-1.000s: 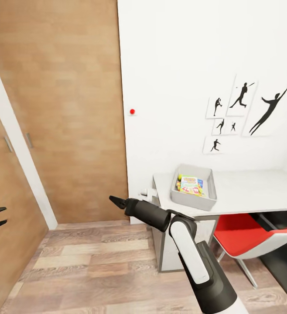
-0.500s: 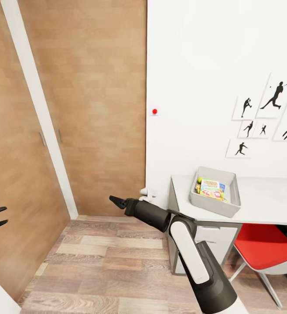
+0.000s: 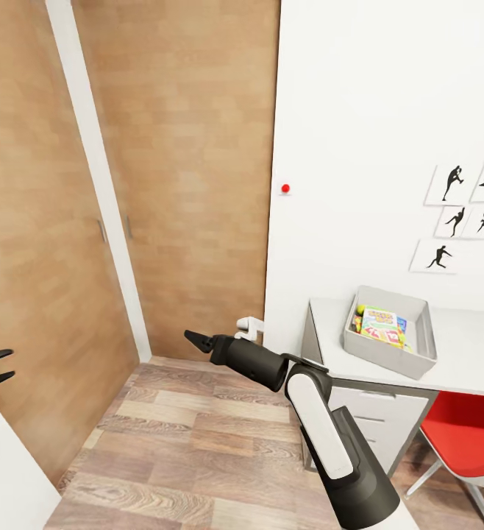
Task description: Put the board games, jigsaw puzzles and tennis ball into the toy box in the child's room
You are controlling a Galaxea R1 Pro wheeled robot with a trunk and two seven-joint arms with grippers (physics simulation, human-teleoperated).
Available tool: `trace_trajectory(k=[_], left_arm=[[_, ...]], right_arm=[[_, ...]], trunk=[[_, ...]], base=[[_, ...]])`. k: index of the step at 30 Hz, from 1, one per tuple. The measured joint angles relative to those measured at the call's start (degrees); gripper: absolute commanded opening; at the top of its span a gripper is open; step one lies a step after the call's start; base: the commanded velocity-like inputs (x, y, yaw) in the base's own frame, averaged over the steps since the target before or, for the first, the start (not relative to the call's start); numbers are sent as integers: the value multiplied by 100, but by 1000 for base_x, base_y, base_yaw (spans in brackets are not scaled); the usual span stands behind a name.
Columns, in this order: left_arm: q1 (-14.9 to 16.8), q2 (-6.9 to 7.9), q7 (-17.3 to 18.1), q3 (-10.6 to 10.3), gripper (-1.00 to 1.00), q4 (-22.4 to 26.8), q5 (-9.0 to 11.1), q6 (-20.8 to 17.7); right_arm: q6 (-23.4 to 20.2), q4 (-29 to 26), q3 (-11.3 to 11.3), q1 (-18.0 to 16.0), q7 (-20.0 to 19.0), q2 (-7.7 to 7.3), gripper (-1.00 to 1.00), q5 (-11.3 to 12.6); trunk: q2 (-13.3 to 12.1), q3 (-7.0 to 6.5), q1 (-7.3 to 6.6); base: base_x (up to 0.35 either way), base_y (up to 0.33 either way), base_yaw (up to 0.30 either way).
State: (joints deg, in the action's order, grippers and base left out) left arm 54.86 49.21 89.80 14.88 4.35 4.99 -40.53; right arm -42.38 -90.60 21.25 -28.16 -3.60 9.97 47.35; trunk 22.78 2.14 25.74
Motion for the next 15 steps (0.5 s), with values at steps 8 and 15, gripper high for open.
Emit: trace_trajectory(k=[8, 15], left_arm=[[0, -69, 0, 2, 100, 0, -7, 30], [0, -74, 0, 0, 100, 0, 5, 233]], right_arm=[[1, 0, 0, 0, 0, 0, 100, 0], [8, 0, 0, 0, 0, -3, 100, -1]], trunk=[[0, 0, 0], [0, 0, -2]], base=[[9, 0, 3], [138, 0, 0]])
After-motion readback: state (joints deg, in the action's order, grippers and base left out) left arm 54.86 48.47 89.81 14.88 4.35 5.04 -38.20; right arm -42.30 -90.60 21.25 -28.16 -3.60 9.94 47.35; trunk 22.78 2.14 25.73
